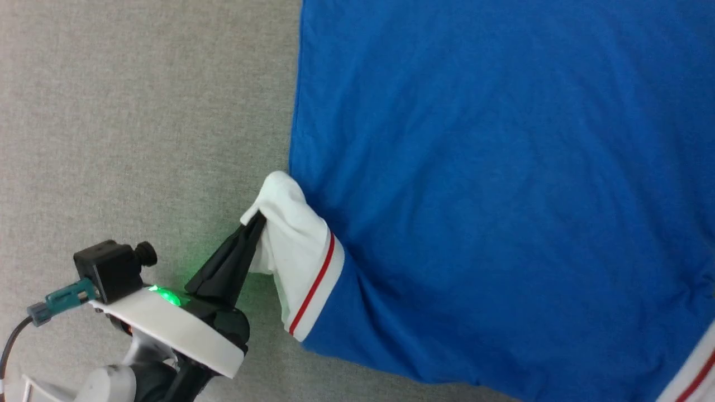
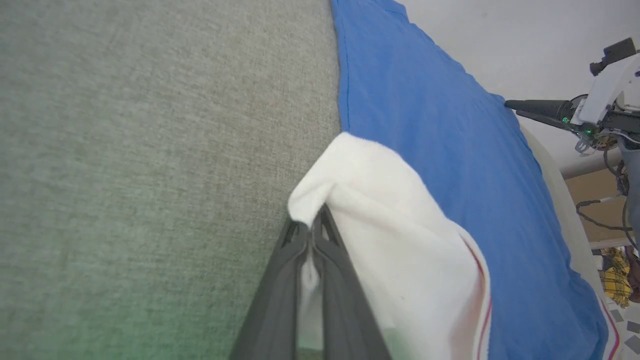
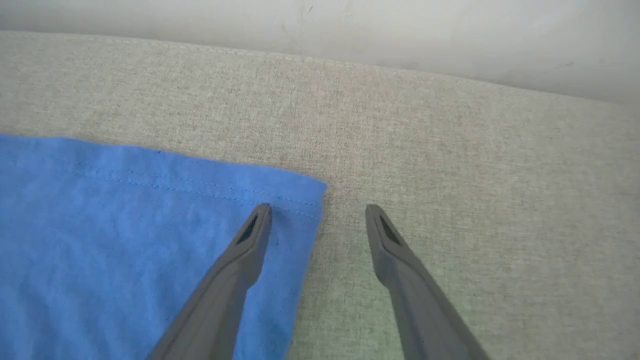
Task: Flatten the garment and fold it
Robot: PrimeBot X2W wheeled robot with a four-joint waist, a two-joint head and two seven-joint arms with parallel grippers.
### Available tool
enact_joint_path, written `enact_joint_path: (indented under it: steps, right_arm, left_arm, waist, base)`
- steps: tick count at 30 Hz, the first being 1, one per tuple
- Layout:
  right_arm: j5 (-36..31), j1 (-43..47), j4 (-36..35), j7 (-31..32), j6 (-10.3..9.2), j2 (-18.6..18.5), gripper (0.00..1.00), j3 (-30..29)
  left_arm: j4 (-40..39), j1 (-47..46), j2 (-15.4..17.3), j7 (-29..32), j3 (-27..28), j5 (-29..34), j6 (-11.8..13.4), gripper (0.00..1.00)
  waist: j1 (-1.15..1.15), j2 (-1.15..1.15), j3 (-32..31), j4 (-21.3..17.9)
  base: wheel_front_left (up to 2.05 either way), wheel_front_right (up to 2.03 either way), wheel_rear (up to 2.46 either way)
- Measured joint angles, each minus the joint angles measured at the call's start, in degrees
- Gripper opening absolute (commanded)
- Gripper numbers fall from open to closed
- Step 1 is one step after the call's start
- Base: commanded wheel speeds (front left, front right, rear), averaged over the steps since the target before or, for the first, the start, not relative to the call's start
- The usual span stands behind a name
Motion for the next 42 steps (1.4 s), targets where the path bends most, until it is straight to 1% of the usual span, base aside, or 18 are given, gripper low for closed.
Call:
enact_joint_path:
  steps: [1,3,4,5,6,7,8,12,17,23,27,31,35,39,42]
  right_arm:
    - [-0.18,0.04,0.23,0.30,0.00,0.21,0.99,-0.58]
    - [-0.71,0.20,0.63,0.82,0.00,0.71,0.49,-1.64]
    - [-1.14,0.20,0.60,1.18,0.00,1.09,0.42,-2.37]
    - [-1.57,0.10,0.46,1.25,0.00,1.36,0.29,-3.11]
    - [-1.90,-0.01,0.26,1.40,0.00,1.66,0.04,-3.96]
    - [-2.29,-0.09,0.00,1.72,0.00,1.96,0.04,-4.78]
    - [-2.56,-0.09,-0.23,1.81,0.01,2.19,0.00,-5.23]
    - [-3.59,-0.09,-1.00,2.26,0.00,2.82,0.00,-6.17]
    - [-3.45,0.06,-0.96,1.04,0.00,2.94,0.00,-4.49]
    - [1.38,0.21,-2.57,-0.65,0.00,1.79,0.00,-1.08]
    - [5.42,2.52,-6.09,-1.52,0.00,-0.80,0.00,0.53]
    - [9.85,9.84,-11.69,-1.81,0.00,-3.52,0.00,0.19]
    - [14.38,19.94,-19.17,-1.70,0.01,-4.35,0.00,-2.47]
    - [18.04,31.62,-27.16,-1.15,0.00,-3.56,0.00,-7.91]
    - [20.59,40.68,-32.88,0.13,0.00,-1.22,0.00,-12.29]
  left_arm:
    - [0.23,-0.18,-0.02,-0.02,-0.12,0.00,-0.04,0.00]
    - [0.57,-0.68,-0.11,-0.15,-0.31,-0.01,-0.10,0.00]
    - [0.64,-0.90,-0.13,-0.26,-0.41,-0.01,-0.41,0.00]
    - [0.74,-1.12,-0.16,-0.27,-0.51,-0.01,-0.52,0.00]
    - [0.82,-1.30,-0.19,-0.29,-0.62,-0.01,-0.57,0.00]
    - [0.91,-1.49,-0.21,-0.36,-0.74,-0.02,-0.59,0.00]
    - [1.09,-1.80,-0.24,-0.37,-0.86,-0.03,-0.62,0.00]
    - [1.56,-2.34,-0.24,-0.45,-1.01,-0.03,-1.01,0.00]
    - [2.31,-2.37,-0.18,-0.94,-0.74,-0.04,-1.00,0.00]
    - [2.68,-1.40,0.07,-1.47,0.14,-0.04,-0.41,0.00]
    - [2.49,0.65,0.26,-1.52,0.63,-0.04,0.65,0.00]
    - [2.18,3.55,0.34,-1.47,1.13,-0.04,1.92,0.00]
    - [1.10,6.83,0.48,-1.46,1.68,-0.19,3.14,0.00]
    - [-0.08,9.63,0.79,-1.41,2.12,-0.20,4.08,0.00]
    - [-0.96,11.13,0.97,-1.35,2.27,-0.33,4.50,0.00]
  waist:
    - [0.00,0.00,0.45,0.31]
    - [0.00,0.00,1.22,0.86]
    - [0.00,0.00,1.55,1.12]
    - [-0.01,0.00,1.81,1.37]
    - [-0.01,0.00,2.03,1.60]
    - [-0.01,0.00,2.21,1.84]
    - [-0.01,0.00,2.35,2.07]
    - [-0.01,0.00,2.69,2.48]
    - [0.00,0.00,1.78,1.81]
    - [-0.01,0.00,-1.53,0.14]
    - [-0.01,0.00,-4.53,-1.36]
    - [-0.01,0.00,-8.17,-2.95]
    - [-0.02,0.00,-12.02,-4.61]
    - [-0.02,0.00,-15.62,-6.45]
    - [-0.02,0.00,-18.09,-7.86]
  base:
    - [0.00,0.00,0.00]
    - [0.00,0.00,0.00]
    - [0.00,0.00,0.00]
    - [0.00,0.00,0.00]
    - [0.00,0.00,0.00]
    - [0.00,0.00,0.00]
    - [0.00,0.00,0.00]
    - [0.00,0.00,0.00]
    - [0.00,0.00,0.00]
    - [0.00,0.00,0.00]
    - [0.00,0.00,0.00]
    - [0.00,0.00,0.00]
    - [0.00,0.00,0.00]
    - [0.00,0.00,0.00]
    - [0.00,0.00,0.00]
